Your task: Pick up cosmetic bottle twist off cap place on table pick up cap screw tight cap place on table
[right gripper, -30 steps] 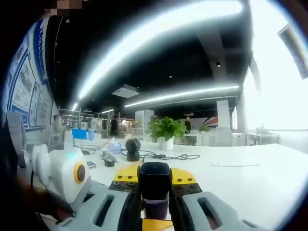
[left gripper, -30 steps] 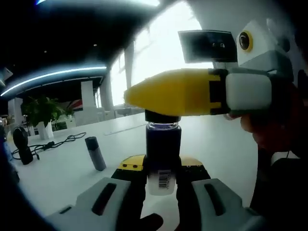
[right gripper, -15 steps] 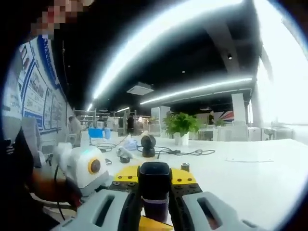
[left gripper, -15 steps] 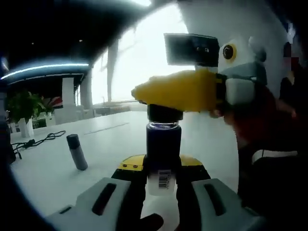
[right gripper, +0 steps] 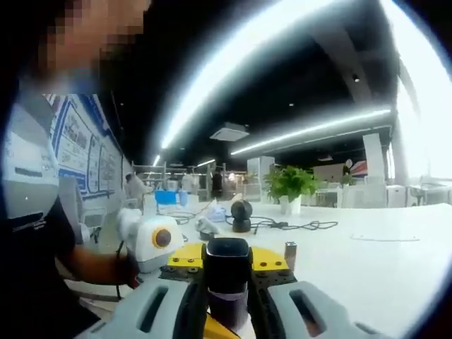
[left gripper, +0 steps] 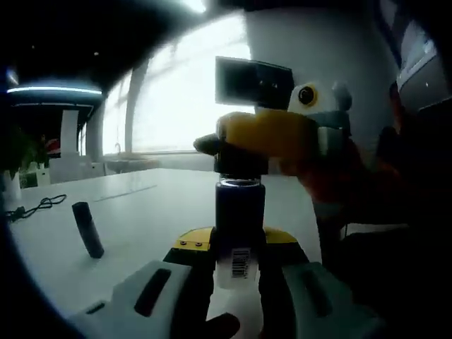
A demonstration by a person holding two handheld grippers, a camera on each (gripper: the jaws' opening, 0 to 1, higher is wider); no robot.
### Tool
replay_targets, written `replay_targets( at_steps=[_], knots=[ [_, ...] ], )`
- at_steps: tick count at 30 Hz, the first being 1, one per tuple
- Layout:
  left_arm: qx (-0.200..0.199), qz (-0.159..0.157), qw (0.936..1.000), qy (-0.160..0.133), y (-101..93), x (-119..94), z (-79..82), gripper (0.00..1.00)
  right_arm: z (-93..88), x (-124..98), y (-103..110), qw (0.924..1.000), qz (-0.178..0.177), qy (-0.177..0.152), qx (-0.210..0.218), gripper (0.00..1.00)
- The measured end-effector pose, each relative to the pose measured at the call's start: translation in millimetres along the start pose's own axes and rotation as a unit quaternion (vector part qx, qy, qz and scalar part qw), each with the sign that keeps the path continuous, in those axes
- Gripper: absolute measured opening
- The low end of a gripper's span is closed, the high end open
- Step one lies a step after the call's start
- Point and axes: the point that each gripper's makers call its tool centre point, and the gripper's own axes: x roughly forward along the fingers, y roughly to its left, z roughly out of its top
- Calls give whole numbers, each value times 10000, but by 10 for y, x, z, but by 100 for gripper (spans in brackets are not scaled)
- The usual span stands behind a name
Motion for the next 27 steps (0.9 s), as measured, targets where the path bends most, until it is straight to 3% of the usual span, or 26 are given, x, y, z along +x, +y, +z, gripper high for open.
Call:
replay_targets(
  at_steps=[9, 14, 22, 27],
  knots=[
    [0, -255, 9996, -90, -40, -21, 25, 13, 45, -2, 56, 9995, 268, 35, -139, 15],
    [-15, -487, 9985, -236, -183, -56, 81, 13, 91, -30, 137, 9985, 523, -27, -132, 15],
    [96, -976, 9948, -259, -355, -131, 116, 13, 112, -65, 247, 9943, 1066, 6, -94, 15],
    [152, -1064, 9940, -201, -379, -136, 88, 13, 76, -66, 276, 9918, 1263, 92, -168, 15]
  ],
)
